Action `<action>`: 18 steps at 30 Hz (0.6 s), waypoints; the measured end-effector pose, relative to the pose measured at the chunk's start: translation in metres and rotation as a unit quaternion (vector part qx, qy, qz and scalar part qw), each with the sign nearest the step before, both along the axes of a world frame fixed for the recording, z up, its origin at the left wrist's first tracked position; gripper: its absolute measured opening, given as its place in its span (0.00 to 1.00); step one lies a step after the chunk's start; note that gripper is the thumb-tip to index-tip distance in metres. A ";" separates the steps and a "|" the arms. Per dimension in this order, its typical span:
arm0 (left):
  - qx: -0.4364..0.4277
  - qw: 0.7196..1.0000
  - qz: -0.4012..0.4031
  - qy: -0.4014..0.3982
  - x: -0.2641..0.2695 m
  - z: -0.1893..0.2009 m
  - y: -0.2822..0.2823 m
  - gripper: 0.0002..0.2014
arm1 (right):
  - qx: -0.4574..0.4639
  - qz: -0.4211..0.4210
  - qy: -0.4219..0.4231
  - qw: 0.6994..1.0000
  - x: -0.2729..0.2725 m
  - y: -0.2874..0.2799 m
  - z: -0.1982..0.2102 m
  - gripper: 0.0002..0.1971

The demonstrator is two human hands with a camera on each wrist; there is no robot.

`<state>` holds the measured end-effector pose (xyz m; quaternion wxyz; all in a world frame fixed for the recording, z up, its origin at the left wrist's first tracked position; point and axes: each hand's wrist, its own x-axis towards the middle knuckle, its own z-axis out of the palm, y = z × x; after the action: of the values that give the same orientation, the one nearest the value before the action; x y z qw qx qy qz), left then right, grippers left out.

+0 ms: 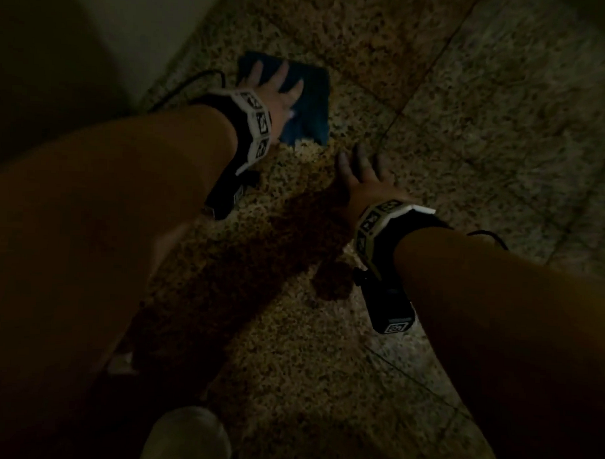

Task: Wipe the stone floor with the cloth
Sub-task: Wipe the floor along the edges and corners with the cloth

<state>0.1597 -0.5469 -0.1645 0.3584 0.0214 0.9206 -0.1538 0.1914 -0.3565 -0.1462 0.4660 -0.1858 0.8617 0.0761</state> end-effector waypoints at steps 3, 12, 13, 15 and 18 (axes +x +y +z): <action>0.023 0.998 0.051 0.010 -0.018 0.002 0.007 0.30 | 0.006 0.004 0.001 1.000 -0.001 0.000 -0.003 0.47; 0.101 0.989 0.110 0.023 0.010 0.005 0.013 0.30 | 0.014 0.029 0.003 0.999 -0.005 0.003 0.001 0.47; 0.115 0.986 0.119 0.019 0.020 0.005 0.015 0.30 | 0.016 0.036 0.002 0.999 -0.006 0.003 0.004 0.46; 0.135 0.983 0.123 -0.003 0.045 0.009 0.021 0.30 | 0.005 0.048 0.001 0.999 -0.005 0.008 0.010 0.44; 0.104 0.992 0.072 -0.026 0.087 0.016 0.036 0.28 | -0.023 0.043 0.006 0.999 -0.005 0.028 0.012 0.42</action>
<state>0.2466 -0.5114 -0.1487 0.3880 -0.0040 0.9212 -0.0304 0.1864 -0.3290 -0.1345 0.4527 -0.2330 0.8572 0.0773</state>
